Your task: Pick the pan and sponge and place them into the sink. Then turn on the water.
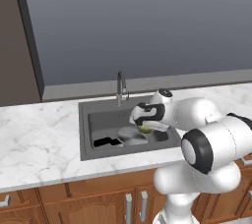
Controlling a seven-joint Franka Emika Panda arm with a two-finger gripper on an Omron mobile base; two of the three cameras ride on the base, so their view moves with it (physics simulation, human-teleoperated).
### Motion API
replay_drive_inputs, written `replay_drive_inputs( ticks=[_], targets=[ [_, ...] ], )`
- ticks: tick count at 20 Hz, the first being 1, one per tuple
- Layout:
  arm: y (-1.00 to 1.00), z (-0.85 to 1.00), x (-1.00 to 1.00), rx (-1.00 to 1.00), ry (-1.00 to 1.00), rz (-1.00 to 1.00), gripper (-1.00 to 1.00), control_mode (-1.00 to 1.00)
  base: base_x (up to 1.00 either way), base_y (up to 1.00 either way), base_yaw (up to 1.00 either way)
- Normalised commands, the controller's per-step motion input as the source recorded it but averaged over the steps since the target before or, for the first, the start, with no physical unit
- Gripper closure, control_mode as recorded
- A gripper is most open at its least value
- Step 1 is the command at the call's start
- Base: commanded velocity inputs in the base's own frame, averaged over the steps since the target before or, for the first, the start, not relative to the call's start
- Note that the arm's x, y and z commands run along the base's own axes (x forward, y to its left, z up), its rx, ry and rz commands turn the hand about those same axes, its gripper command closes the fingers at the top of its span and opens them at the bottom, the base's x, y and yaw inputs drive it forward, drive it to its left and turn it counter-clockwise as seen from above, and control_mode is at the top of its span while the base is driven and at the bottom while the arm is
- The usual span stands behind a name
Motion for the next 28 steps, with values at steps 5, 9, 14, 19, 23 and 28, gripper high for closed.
replay_drive_inputs(
  ticks=[5, 9, 14, 19, 23, 28],
  targets=[
    [0.00, -0.45, 0.10, 0.00, 0.04, 0.00, 1.00, -1.00, 0.00, 0.00, 0.00],
    [0.00, -0.32, 0.13, 0.00, 0.00, 0.00, 1.00, -1.00, 0.00, 0.00, 0.00],
    [0.04, -0.22, 0.23, 0.00, 0.00, 0.00, 1.00, -1.00, 0.00, 0.00, 0.00],
    [0.00, -0.23, 0.02, 0.00, 0.00, 0.00, 1.00, -1.00, 0.00, 0.00, 0.00],
    [0.00, -0.19, 0.02, 0.00, 0.00, 0.00, 1.00, -1.00, 0.00, 0.00, 0.00],
    [0.00, -0.10, 0.15, 0.00, 0.00, 0.00, 1.00, -1.00, 0.00, 0.00, 0.00]
  ],
)
